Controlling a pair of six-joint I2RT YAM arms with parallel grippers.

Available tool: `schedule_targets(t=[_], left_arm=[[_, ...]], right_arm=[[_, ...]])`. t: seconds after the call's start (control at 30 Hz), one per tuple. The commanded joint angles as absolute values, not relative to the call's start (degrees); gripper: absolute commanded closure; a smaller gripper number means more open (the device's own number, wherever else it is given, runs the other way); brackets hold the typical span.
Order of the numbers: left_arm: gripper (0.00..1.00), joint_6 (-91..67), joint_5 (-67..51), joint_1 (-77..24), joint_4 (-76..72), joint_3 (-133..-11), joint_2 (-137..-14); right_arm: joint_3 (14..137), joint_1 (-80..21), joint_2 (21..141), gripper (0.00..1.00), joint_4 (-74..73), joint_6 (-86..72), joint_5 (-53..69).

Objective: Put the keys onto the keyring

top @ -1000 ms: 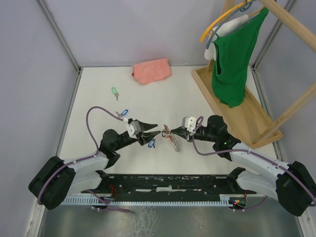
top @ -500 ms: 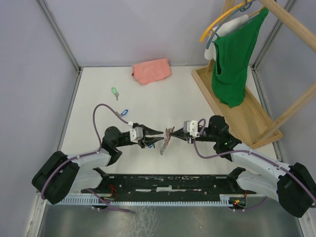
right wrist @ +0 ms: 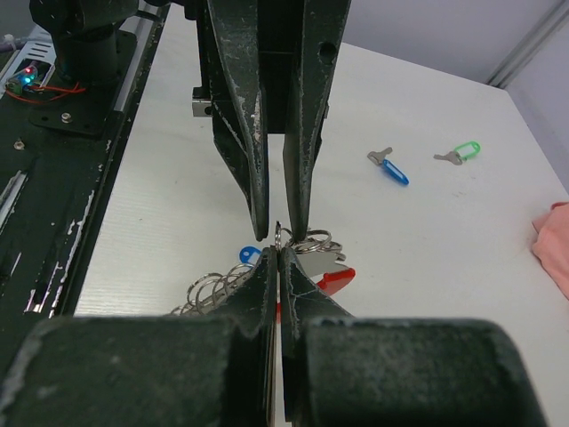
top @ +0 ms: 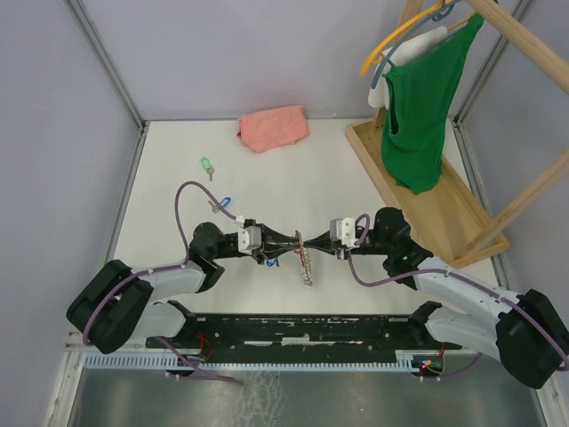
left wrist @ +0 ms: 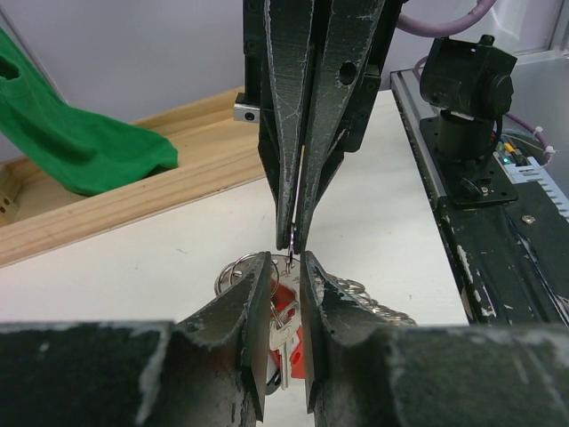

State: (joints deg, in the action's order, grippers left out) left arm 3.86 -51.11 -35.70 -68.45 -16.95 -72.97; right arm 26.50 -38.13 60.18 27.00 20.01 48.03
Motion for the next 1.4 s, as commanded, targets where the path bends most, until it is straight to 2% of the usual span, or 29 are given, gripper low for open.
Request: schedule_targets(t=[0.0,0.17,0.33,0.43,0.6,0.8,0.9,1.37], left_arm=[[0.76,2.8,-52.7,-35.5,-71.9,-19.0,-73.2],[0.80,2.8,-53.3,-35.6,-70.4,-19.4,-73.4],[0.97,3.6,-53.2,-35.6,-65.0,-20.5,-71.6],[0.97,7.0,-51.3,-35.7,-53.9,-22.5,-67.8],[0.97,15.9,-42.9,-37.9,-29.4,-27.9,-61.9],[0.97,21.6,-33.5,-41.7,-14.0,-33.8,-59.6],[0.97,23.3,-30.5,-43.4,-9.9,-36.1,-59.7],[0.97,23.4,-29.9,-45.3,-8.0,-37.9,-59.6]], right_arm=[[28.4,-37.9,60.3,0.99,32.7,19.2,50.4],[28.7,-37.9,60.5,0.99,33.5,18.5,50.4],[29.4,-37.9,60.3,0.99,30.4,19.0,50.0],[31.0,-37.9,58.6,0.96,20.8,23.2,47.9],[35.9,-37.9,56.5,0.75,3.7,29.8,44.3],[38.7,-37.9,57.6,0.66,-1.7,32.2,42.2],[38.8,-38.0,58.8,0.65,-0.3,32.5,41.5],[39.7,-38.1,65.0,0.68,8.5,27.6,45.5]])
